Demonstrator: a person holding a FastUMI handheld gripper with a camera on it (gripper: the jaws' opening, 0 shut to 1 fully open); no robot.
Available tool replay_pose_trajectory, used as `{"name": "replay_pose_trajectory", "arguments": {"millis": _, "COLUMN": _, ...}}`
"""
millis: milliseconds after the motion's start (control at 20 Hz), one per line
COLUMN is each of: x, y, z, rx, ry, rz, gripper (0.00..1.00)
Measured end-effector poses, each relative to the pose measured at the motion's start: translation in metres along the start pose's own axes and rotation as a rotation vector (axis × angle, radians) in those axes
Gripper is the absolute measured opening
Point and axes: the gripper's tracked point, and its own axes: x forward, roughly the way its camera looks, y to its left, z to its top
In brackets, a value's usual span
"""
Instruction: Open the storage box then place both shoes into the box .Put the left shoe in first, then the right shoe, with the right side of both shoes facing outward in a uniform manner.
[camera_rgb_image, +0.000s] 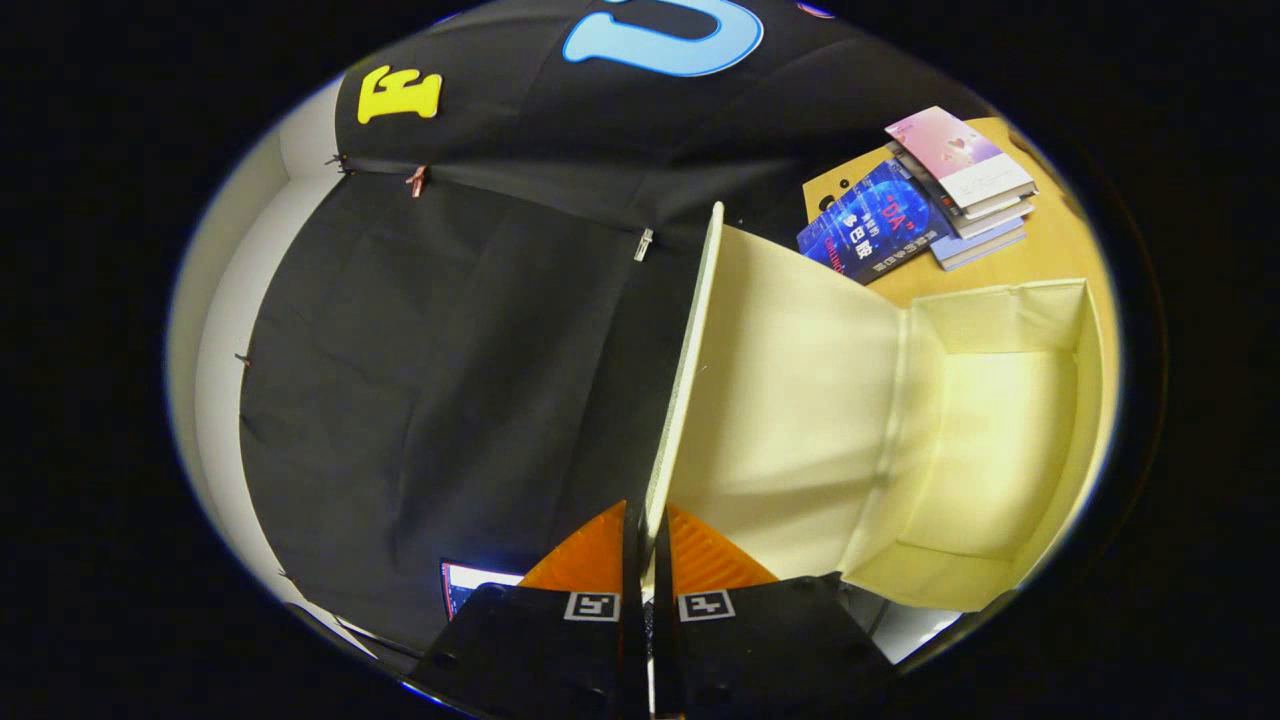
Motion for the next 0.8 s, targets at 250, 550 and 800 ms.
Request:
{"name": "replay_pose_trajectory", "arguments": {"millis": 250, "x": 0.060, "y": -0.008, "z": -0.012, "rx": -0.016, "ry": 0.036, "rz": -0.039, "gripper": 0.17}}
{"name": "replay_pose_trajectory", "arguments": {"millis": 550, "x": 0.023, "y": -0.056, "z": 0.021, "rx": -0.252, "ry": -0.115, "rz": -0.171, "gripper": 0.85}}
{"name": "replay_pose_trajectory", "arguments": {"millis": 800, "x": -0.082, "y": -0.097, "z": 0.050, "rx": -0.393, "ry": -0.287, "rz": -0.273, "gripper": 0.98}}
